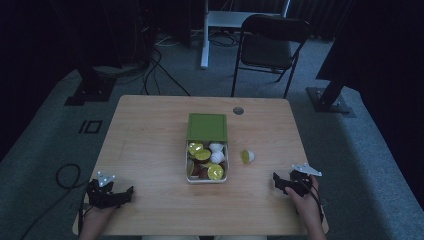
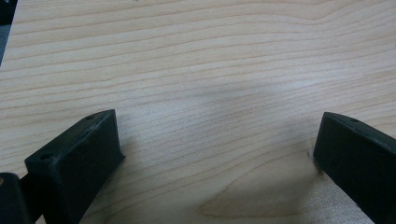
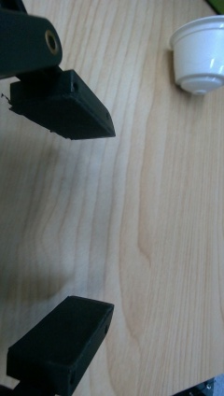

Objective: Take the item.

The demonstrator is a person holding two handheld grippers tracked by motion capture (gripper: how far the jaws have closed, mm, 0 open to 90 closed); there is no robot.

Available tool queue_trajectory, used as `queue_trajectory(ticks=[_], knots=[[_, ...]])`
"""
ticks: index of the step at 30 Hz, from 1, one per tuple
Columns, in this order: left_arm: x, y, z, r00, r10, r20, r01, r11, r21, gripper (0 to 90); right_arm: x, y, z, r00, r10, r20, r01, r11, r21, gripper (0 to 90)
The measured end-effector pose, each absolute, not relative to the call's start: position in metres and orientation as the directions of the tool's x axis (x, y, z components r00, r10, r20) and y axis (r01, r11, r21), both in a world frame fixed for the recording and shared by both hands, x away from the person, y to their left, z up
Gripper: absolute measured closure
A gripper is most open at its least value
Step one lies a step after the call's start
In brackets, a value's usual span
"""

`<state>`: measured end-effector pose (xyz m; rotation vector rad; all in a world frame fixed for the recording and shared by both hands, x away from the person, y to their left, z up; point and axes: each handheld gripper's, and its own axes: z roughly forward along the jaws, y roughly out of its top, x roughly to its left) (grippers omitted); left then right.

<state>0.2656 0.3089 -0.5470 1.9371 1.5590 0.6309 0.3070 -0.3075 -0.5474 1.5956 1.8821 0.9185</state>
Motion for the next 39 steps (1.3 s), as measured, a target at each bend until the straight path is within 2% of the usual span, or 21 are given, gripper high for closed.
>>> queue_trajectory(ticks=[12,25,39], knots=[[0.266,0.309,-0.547,0.209,0.978,0.01,0.709,-0.159,0.687,1.0,0.296,-0.314,-0.55,-0.172,0.985,0.006,0.671,0.113,0.733,13.3],[0.266,0.309,-0.547,0.209,0.978,0.01,0.709,-0.159,0.687,1.0,0.29,-0.316,-0.551,-0.131,0.991,0.014,0.687,0.08,0.722,11.7],[0.266,0.309,-0.547,0.21,0.978,0.011,0.71,-0.16,0.686,0.9,0.29,-0.316,-0.551,-0.134,0.991,0.015,0.688,0.082,0.721,11.1]])
